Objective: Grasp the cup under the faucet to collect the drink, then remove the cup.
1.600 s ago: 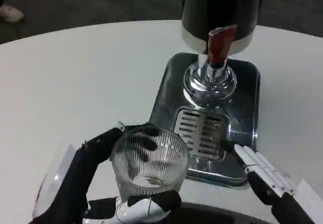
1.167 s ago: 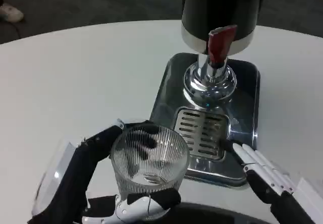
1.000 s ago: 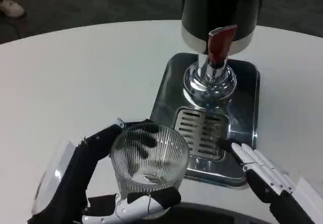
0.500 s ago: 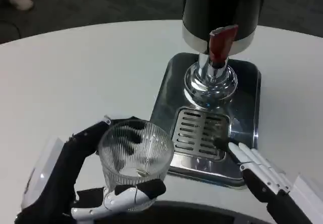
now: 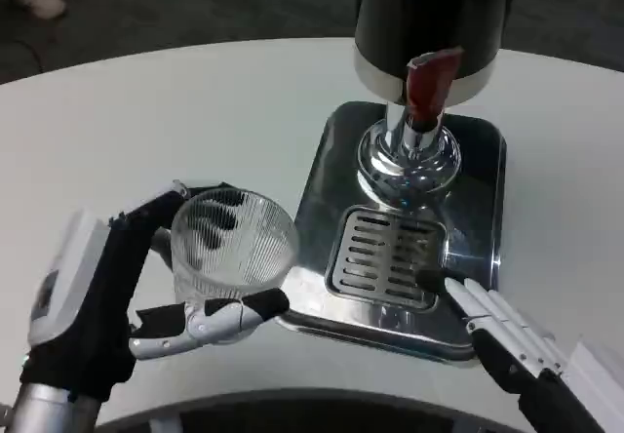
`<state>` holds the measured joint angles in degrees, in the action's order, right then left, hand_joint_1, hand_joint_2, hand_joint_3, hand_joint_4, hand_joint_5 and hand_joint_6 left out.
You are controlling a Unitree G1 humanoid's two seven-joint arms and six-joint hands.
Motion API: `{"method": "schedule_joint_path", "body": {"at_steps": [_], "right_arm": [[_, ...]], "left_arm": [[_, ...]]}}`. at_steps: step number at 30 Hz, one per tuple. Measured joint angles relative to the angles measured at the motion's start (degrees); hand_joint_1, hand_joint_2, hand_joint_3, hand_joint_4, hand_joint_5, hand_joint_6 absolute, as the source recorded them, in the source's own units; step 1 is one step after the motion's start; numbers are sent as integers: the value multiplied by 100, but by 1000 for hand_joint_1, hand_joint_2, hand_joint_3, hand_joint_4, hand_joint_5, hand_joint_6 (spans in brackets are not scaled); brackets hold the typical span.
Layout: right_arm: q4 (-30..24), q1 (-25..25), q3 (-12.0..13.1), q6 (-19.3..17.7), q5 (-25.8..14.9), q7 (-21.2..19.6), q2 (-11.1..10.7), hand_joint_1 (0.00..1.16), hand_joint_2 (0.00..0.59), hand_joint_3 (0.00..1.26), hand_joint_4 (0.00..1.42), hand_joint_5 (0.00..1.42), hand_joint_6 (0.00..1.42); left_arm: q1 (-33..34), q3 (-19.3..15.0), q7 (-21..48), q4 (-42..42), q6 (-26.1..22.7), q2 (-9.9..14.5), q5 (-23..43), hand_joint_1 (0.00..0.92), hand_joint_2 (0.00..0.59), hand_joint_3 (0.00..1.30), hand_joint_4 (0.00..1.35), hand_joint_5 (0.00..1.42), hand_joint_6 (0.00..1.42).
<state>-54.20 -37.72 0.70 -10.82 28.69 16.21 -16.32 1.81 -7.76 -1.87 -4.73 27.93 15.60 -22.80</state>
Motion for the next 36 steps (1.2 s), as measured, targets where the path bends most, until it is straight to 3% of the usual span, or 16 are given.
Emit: {"method": "schedule_joint_path", "body": {"at_steps": [10, 19, 36], "right_arm": [[-18, -90, 86, -1, -72, 0, 2, 692, 488, 44, 0, 0, 0], [-37, -161, 211, -6, -160, -1, 4, 692, 488, 52, 1, 0, 0], [-61, -312, 450, -62, -329, -1, 20, 692, 488, 53, 1, 0, 0]], "left_arm": [[897, 549, -427, 884, -179, -223, -388, 576, 42, 750, 870, 987, 897], [1682, 1056, -889, 1789, -233, -278, -795, 520, 62, 758, 888, 1012, 897], [2770, 1482, -1362, 3041, -478, -430, -917, 512, 81, 758, 895, 1012, 884]]}}
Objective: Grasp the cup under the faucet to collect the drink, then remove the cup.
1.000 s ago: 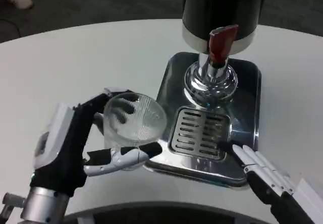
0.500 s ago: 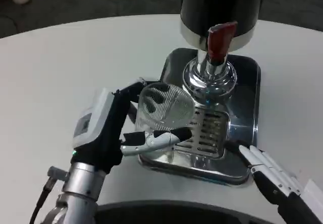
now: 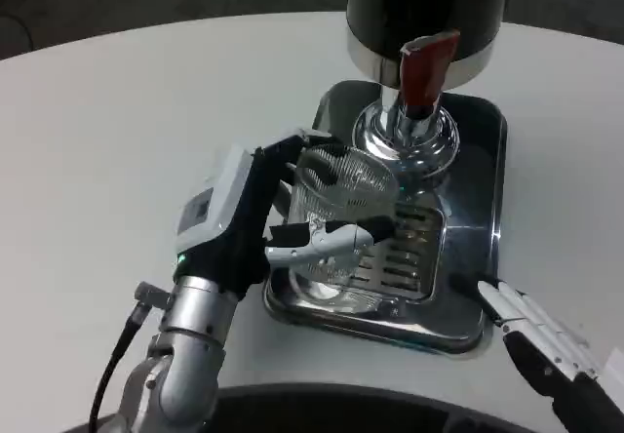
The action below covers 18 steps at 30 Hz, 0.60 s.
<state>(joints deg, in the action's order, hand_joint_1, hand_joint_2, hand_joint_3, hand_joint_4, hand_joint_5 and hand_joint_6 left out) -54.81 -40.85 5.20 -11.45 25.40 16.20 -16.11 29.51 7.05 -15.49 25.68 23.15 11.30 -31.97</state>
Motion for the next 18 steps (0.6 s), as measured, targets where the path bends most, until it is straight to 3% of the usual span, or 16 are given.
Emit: {"method": "schedule_joint_path", "body": {"at_steps": [18], "right_arm": [[1, -25, -18, -75, -30, 0, 55, 692, 488, 53, 1, 0, 0]], "left_arm": [[213, 307, -176, 195, -44, -34, -8, 511, 96, 758, 895, 1012, 883]]}}
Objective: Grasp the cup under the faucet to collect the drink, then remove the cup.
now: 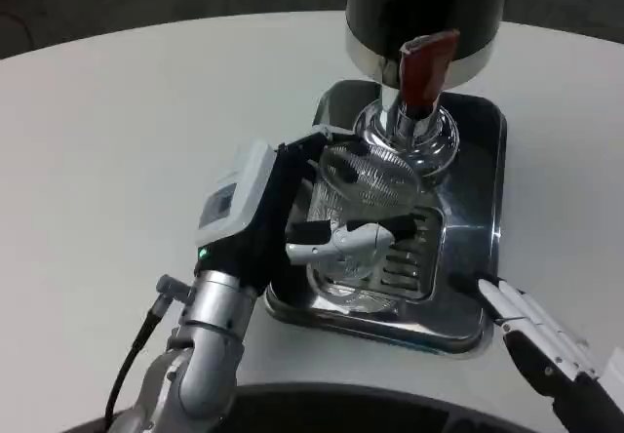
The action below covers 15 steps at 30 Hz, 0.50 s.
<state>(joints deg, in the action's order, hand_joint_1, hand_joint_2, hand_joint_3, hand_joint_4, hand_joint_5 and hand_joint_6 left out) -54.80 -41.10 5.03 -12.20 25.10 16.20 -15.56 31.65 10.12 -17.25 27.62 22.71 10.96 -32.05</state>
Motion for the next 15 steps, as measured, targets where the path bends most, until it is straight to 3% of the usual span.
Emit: {"method": "schedule_joint_path", "body": {"at_steps": [15], "right_arm": [[0, 37, -76, 1, 3, 0, 6, 692, 488, 53, 1, 0, 0]], "left_arm": [[79, 5, -39, 149, -48, -187, 113, 508, 100, 758, 895, 1012, 883]]}}
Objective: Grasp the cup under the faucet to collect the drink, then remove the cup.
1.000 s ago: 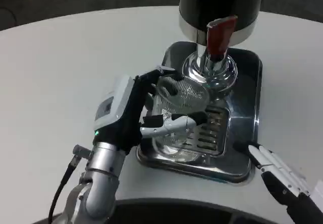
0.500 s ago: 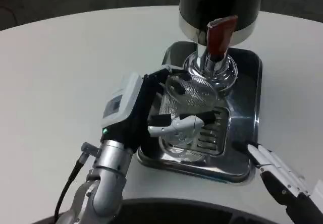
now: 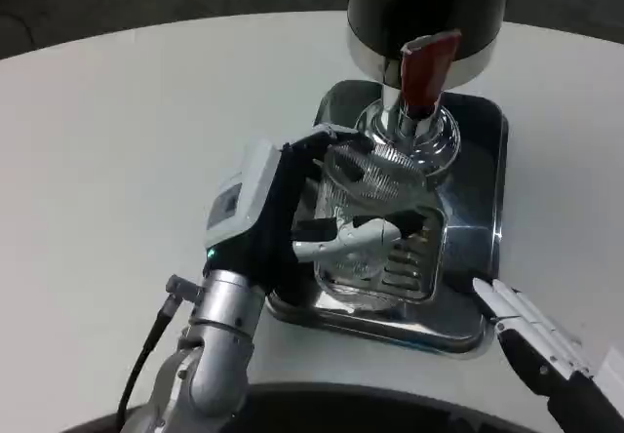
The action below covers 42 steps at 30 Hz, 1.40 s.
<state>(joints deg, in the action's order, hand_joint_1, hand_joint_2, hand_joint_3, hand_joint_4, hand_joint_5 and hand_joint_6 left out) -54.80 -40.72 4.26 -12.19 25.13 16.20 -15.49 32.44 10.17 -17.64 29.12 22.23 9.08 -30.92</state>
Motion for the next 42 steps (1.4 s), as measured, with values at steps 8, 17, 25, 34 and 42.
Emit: {"method": "schedule_joint_path", "body": {"at_steps": [8, 17, 25, 34, 42], "right_arm": [[0, 0, -4, 0, 10, 0, 0, 692, 488, 54, 8, 0, 0], [0, -1, -3, 0, 10, 0, 5, 692, 488, 54, 10, 0, 0], [0, -1, 0, 0, 10, 0, 24, 692, 488, 54, 10, 0, 0], [0, -4, 73, 1, 3, 0, 29, 692, 488, 54, 10, 0, 0], [0, -10, 137, 1, -51, 0, 38, 692, 488, 54, 10, 0, 0]], "left_arm": [[77, 29, 0, 71, -83, -108, 93, 500, 107, 764, 895, 1012, 883], [111, 48, 0, 112, -84, -121, 110, 498, 111, 765, 902, 1019, 883], [173, 117, 0, 192, -85, -200, 139, 490, 117, 774, 902, 1024, 883], [237, 161, 0, 299, -86, -370, 164, 488, 118, 774, 902, 1024, 883], [331, 181, 0, 364, -98, -447, 164, 487, 119, 775, 902, 1024, 883]]}}
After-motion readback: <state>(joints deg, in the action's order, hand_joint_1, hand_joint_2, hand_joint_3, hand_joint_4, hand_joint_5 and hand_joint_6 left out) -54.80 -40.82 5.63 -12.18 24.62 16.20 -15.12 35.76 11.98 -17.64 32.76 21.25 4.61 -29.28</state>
